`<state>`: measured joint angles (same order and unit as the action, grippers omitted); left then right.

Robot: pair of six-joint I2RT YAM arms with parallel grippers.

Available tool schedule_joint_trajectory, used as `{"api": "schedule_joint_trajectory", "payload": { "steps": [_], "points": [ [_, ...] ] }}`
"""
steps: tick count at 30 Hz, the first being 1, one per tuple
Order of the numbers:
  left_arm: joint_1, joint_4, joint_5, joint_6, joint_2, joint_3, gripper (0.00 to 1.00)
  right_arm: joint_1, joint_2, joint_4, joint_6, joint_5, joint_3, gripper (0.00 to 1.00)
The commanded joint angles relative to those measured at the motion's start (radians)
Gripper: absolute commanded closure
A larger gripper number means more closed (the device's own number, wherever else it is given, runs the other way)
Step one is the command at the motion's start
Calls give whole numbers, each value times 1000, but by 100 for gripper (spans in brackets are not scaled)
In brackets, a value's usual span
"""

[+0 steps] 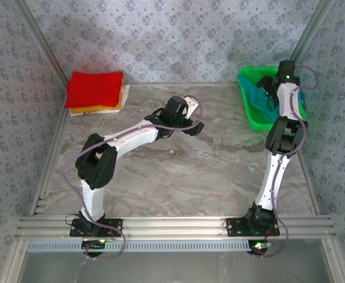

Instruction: Fold and stack the t-shirts

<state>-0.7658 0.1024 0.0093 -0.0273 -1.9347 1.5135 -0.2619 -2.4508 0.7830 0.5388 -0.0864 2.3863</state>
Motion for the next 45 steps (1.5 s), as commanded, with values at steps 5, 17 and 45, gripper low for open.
{"api": "schedule_joint_trajectory", "payload": {
  "steps": [5, 17, 45],
  "points": [
    [-1, -43, -12, -1, 100, -15, 2, 58, 98, 78, 47, 83, 0, 9],
    [3, -94, -12, 0, 176, -135, 2, 139, 103, -156, 165, 268, -225, 15],
    [12, -82, -39, -5, 193, -207, 2, 10, 22, -172, 203, 168, -286, 19]
  ]
}}
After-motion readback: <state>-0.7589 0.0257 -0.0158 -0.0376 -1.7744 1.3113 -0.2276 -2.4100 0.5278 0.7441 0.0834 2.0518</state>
